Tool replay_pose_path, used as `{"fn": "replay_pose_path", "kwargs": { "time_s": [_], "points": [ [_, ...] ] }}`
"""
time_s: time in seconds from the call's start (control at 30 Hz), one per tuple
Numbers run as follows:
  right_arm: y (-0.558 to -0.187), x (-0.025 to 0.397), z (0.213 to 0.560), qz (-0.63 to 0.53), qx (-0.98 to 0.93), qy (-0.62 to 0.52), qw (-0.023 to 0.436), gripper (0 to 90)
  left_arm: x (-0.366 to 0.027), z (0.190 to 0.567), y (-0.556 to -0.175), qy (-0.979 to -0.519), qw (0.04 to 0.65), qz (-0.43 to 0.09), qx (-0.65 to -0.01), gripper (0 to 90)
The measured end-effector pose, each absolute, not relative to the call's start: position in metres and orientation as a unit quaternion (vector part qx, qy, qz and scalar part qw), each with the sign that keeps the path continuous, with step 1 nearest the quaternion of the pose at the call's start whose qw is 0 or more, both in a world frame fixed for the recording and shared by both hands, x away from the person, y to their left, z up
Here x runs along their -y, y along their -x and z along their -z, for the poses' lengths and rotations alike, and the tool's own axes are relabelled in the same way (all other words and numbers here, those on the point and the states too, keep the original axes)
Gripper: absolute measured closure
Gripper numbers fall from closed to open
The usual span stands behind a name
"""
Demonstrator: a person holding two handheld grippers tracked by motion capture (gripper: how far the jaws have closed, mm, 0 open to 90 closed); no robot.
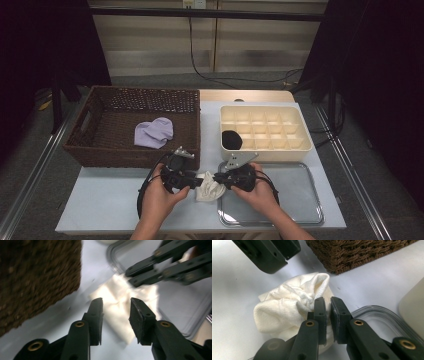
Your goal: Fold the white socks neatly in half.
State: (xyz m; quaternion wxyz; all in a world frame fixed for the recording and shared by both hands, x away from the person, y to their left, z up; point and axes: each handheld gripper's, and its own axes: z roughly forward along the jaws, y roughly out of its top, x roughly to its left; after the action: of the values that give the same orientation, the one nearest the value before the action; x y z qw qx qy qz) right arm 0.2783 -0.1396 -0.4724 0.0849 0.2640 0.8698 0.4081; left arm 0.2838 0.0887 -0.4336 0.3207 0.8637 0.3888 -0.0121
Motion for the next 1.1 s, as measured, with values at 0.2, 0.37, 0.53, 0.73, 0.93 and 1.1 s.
{"fn": "replay_pose_path", "kwargs": {
  "time_s": [0.2, 0.37, 0.53, 0.73, 0.93, 1.1],
  "points": [
    [-0.277, 0.141, 0.473, -0.41, -0.869, -0.262, 0.089, 83.4, -0.086, 0.453, -0.285, -0.864, 0.307, 0.02, -0.399, 57.9],
    [-0.276, 0.141, 0.474, -0.411, -0.868, -0.262, 0.09, 83.4, -0.081, 0.461, -0.282, -0.867, 0.298, 0.015, -0.4, 58.1],
    [-0.275, 0.142, 0.472, -0.411, -0.868, -0.263, 0.094, 82.1, -0.078, 0.462, -0.281, -0.868, 0.301, 0.017, -0.394, 68.9],
    [-0.273, 0.143, 0.468, -0.416, -0.865, -0.264, 0.095, 80.1, -0.077, 0.461, -0.281, -0.87, 0.305, 0.029, -0.386, 82.0],
    [-0.272, 0.144, 0.46, -0.431, -0.858, -0.262, 0.094, 80.1, -0.081, 0.458, -0.283, -0.868, 0.305, 0.036, -0.39, 83.2],
    [-0.27, 0.141, 0.45, -0.448, -0.853, -0.253, 0.089, 80.1, -0.081, 0.455, -0.284, -0.87, 0.302, 0.037, -0.389, 83.2]
  ]
}}
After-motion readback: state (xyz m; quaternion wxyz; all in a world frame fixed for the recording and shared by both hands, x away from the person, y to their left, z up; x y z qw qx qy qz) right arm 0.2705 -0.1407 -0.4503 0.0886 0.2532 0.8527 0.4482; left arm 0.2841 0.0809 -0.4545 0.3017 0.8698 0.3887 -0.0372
